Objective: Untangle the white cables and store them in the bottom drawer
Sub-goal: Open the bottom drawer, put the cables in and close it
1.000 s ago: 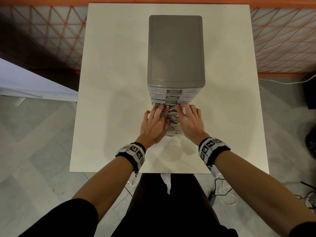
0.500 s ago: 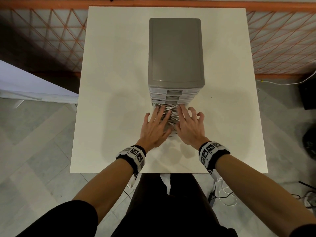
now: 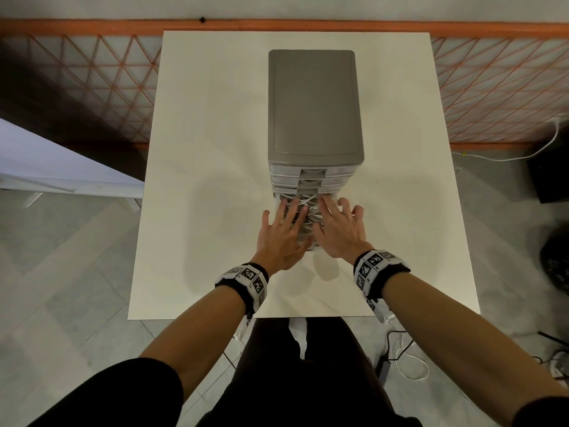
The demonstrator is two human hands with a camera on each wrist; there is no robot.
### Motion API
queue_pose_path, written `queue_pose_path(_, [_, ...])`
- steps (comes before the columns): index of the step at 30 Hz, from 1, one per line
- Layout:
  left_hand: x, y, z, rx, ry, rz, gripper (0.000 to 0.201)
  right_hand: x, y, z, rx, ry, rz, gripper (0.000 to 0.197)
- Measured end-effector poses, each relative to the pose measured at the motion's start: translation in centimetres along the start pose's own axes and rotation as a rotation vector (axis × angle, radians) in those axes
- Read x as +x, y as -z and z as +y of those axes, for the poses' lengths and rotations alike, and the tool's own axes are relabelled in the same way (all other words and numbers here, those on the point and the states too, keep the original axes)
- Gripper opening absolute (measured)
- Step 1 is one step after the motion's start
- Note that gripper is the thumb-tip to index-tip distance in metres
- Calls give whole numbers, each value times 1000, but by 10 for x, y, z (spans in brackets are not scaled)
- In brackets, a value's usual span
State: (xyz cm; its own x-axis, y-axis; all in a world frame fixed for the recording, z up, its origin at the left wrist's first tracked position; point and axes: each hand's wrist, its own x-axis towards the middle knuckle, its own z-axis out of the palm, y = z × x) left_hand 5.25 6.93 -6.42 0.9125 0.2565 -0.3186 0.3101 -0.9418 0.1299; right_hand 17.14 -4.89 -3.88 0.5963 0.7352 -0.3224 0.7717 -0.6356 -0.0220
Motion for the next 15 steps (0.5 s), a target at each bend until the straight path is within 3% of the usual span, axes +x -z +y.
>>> queue_pose_path(9, [7,8,-6,-73,-13,208,37,4,2,5,98,-3,248,23])
queue_pose_path(15, [10,2,-12,-78,-22,306,38,-4,-5,5,263,24,381,15])
